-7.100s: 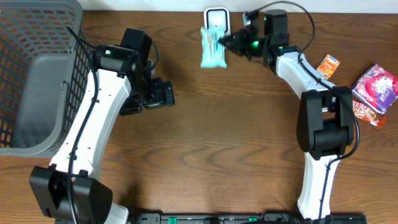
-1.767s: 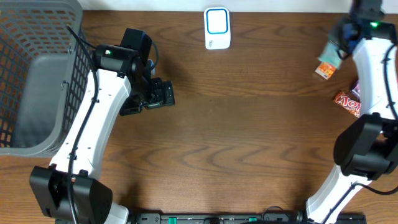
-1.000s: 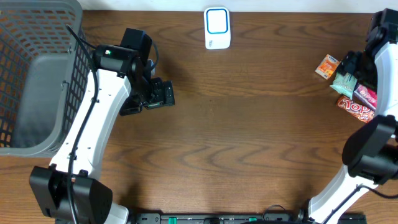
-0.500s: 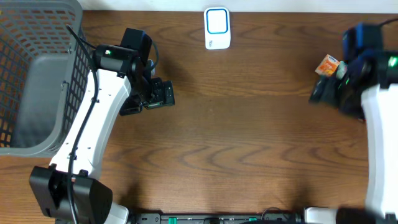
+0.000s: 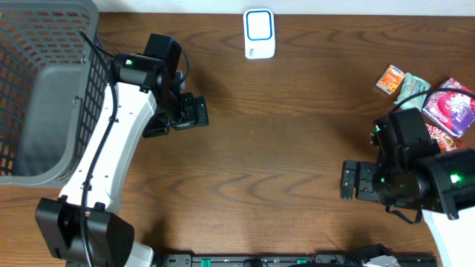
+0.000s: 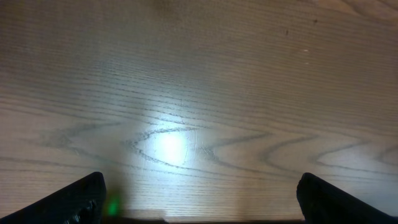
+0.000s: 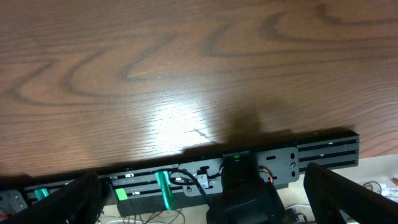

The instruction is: Scan the item barcode

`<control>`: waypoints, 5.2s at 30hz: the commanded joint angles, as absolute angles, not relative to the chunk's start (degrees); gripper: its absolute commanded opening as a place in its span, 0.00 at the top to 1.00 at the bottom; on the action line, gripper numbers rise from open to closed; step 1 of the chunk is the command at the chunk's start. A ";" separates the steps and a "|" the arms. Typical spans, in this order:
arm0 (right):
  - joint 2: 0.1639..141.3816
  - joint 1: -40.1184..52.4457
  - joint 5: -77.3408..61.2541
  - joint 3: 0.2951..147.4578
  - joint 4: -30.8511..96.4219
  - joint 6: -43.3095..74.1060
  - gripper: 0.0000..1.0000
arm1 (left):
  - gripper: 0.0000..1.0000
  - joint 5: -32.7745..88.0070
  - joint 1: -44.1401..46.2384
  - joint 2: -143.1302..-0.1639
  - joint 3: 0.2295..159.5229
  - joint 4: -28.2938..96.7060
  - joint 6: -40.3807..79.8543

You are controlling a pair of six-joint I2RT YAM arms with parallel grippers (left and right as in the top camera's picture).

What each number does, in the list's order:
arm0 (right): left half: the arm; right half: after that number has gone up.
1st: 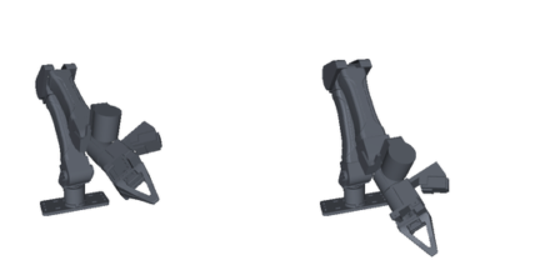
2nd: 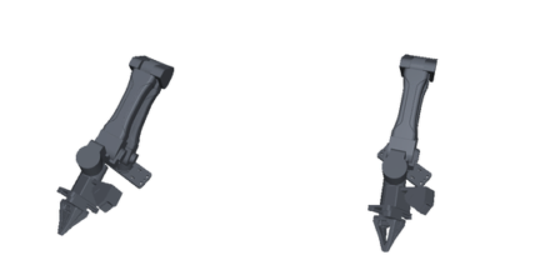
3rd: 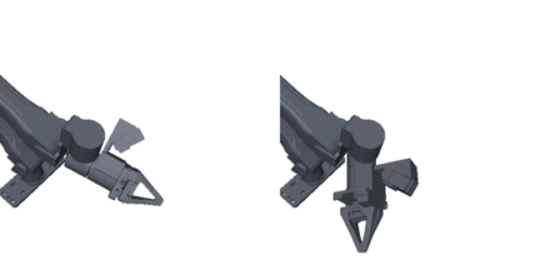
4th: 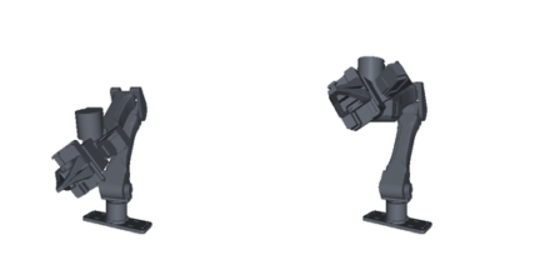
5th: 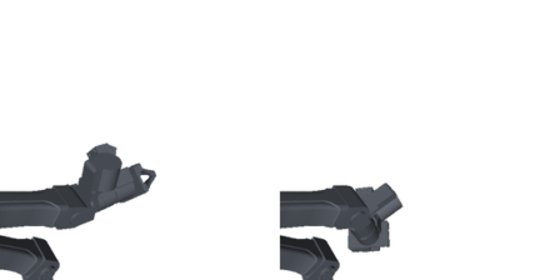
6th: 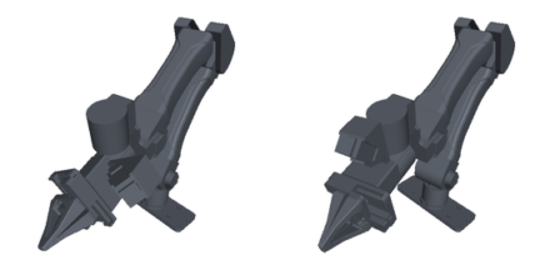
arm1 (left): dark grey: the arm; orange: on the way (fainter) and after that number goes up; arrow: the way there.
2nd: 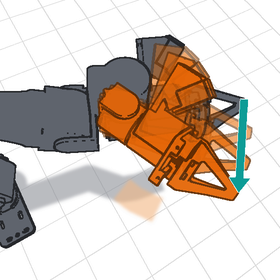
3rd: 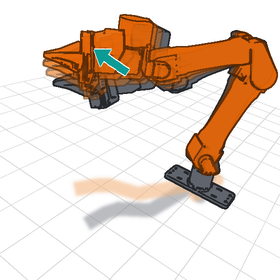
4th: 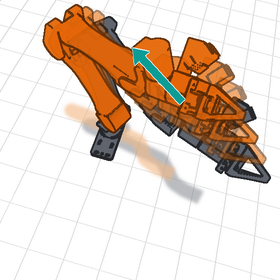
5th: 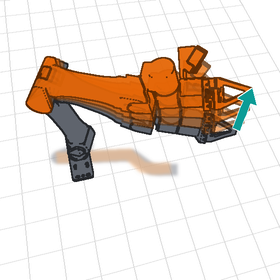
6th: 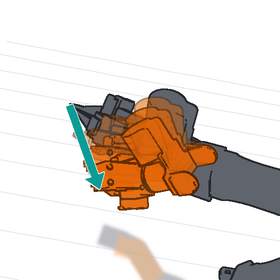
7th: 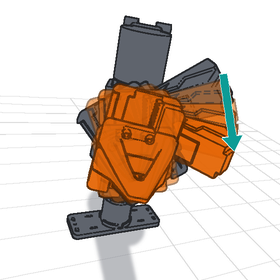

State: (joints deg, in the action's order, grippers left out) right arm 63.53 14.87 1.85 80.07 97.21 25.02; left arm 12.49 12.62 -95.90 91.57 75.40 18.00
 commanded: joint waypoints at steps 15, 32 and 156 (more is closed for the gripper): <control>62.52 15.38 0.25 79.68 96.92 25.23 0.01 | 0.02 11.92 12.45 -96.01 91.59 75.59 17.50; 62.50 15.38 2.24 79.66 97.30 21.78 0.01 | 0.02 11.92 12.45 -96.01 91.59 75.59 17.50; 0.27 4.16 -0.78 0.32 4.56 1.67 0.01 | 0.02 11.92 12.45 -96.01 91.59 75.59 17.50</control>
State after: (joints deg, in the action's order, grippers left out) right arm 0.69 4.67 -1.08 0.40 4.10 2.70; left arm 12.49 12.62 -95.90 91.57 75.37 17.98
